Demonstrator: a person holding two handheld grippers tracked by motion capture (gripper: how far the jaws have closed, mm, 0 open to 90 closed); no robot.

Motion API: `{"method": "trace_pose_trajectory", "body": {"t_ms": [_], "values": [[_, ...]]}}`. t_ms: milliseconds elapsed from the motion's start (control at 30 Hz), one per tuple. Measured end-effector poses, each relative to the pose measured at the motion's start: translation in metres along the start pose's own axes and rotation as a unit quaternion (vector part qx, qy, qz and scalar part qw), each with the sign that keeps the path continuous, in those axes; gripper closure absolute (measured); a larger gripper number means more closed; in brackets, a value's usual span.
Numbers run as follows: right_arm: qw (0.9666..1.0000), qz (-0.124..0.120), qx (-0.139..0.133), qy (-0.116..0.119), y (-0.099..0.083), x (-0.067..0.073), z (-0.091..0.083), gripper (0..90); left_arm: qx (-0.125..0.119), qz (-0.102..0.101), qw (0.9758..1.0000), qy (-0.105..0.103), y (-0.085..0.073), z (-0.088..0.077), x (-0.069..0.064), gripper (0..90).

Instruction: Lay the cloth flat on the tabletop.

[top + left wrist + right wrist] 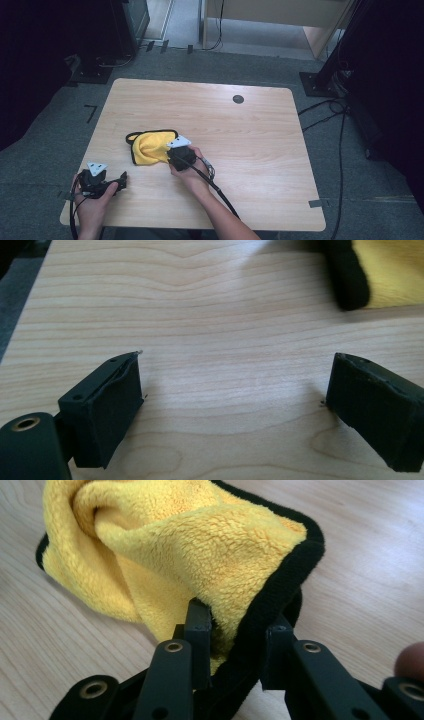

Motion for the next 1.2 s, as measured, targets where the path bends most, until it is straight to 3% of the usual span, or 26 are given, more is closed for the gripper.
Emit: {"method": "trace_pose_trajectory", "body": {"t_ms": [100,167,267,433,533,633,867,967,1100,1133,1200], "values": [[0.9997,0.016,-0.017,0.004,0.004,-0.006,-0.009,74.3,-0.006,-0.001,1.0000,0.002,0.001,-0.002,-0.003,7.3],[0.9991,0.029,-0.029,0.010,0.007,-0.010,-0.018,74.5,-0.012,-0.013,0.9998,-0.011,0.002,-0.003,-0.005,7.3],[0.9984,0.034,-0.043,0.013,0.009,-0.016,-0.029,74.6,-0.020,-0.012,0.9995,-0.019,0.006,-0.007,-0.015,7.4],[0.9970,0.045,-0.061,0.018,0.011,-0.031,-0.051,74.7,-0.051,0.008,0.9973,-0.052,0.016,-0.018,-0.048,7.4],[0.9957,0.060,-0.066,0.024,0.006,-0.044,-0.067,74.6,-0.054,0.023,0.9950,-0.080,0.023,-0.019,-0.070,7.4],[0.9952,0.063,-0.071,0.023,-0.005,-0.054,-0.079,74.5,-0.054,0.039,0.9918,-0.109,0.032,-0.018,-0.092,7.5],[0.9940,0.086,-0.067,0.012,-0.041,-0.072,-0.095,74.3,-0.064,0.071,0.9846,-0.146,0.053,-0.009,-0.136,7.9],[0.9938,0.093,-0.062,0.004,-0.053,-0.079,-0.099,74.2,-0.064,0.096,0.9795,-0.165,0.060,-0.004,-0.155,8.1],[0.9929,0.106,-0.055,0.002,-0.067,-0.086,-0.105,73.4,-0.067,0.118,0.9733,-0.185,0.061,0.003,-0.169,9.0],[0.9927,0.109,-0.052,0.002,-0.070,-0.087,-0.105,72.3,-0.070,0.123,0.9721,-0.187,0.060,0.005,-0.170,16.4],[0.9930,0.109,-0.044,0.009,-0.073,-0.087,-0.104,68.9,-0.064,0.135,0.9698,-0.193,0.057,0.011,-0.172,18.0]]}}
Point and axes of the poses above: each handheld gripper's, and its own axes: z roughly forward along the jaws, y roughly out of its top, x roughly to its left, the point moved 1 cm from there along z, roughly forward along the jaws, and after that the axes turned 5 degrees about -y, right-handed, at the moved point
